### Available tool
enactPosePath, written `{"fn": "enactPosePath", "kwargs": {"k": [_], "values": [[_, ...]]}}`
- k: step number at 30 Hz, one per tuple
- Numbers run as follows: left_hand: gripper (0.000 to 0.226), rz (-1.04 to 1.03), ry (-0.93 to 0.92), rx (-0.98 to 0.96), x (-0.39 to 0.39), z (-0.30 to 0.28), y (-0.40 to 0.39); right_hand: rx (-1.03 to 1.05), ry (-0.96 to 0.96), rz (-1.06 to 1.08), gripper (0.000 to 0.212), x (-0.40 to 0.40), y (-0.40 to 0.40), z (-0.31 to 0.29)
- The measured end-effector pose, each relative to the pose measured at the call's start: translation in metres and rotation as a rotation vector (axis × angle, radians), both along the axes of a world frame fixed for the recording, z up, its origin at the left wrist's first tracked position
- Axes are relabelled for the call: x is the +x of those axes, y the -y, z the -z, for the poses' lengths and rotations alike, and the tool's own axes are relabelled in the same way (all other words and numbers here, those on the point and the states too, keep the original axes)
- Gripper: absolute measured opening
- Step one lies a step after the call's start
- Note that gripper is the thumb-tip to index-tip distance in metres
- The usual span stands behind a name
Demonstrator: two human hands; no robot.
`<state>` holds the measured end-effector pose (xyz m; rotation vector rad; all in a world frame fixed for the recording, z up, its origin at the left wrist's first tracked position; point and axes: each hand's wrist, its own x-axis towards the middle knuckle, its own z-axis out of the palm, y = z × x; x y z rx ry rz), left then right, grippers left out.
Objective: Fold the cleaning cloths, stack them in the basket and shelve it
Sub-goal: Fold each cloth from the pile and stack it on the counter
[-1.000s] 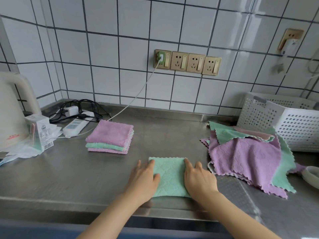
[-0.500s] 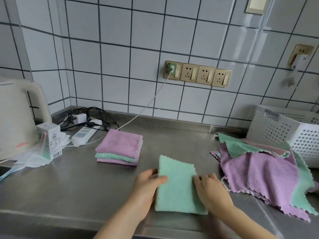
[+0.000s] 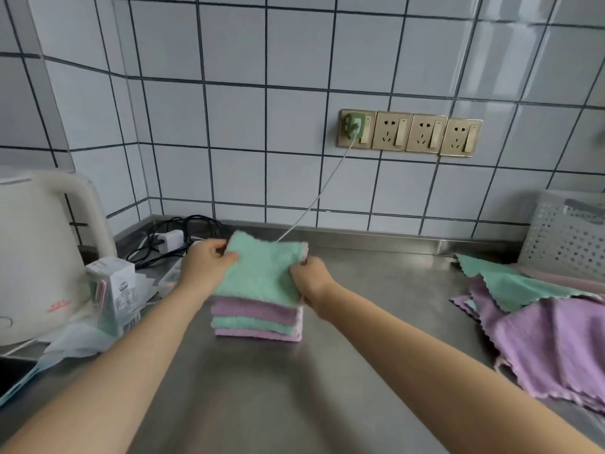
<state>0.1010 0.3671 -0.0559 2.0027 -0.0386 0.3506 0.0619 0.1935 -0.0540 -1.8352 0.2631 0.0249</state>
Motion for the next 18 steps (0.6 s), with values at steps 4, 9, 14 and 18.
{"fn": "enactPosePath", "kwargs": {"k": [4, 9, 14, 18], "values": [[0.023, -0.001, -0.083, 0.168, 0.018, 0.047, -0.009, -0.253, -0.043, 0.019, 0.034, 0.003, -0.007, 0.021], [0.016, 0.009, 0.082, 0.141, 0.023, 0.042, -0.003, -0.246, 0.112, 0.034, 0.031, 0.011, -0.004, 0.026], [0.028, -0.011, 0.067, 0.262, 0.026, 0.047, 0.001, -0.379, 0.064, 0.07, 0.03, 0.014, -0.004, 0.028], [0.048, -0.12, 0.18, 0.538, 0.017, 0.042, 0.003, -0.7, 0.108, 0.066, 0.056, 0.008, -0.011, 0.031]]}}
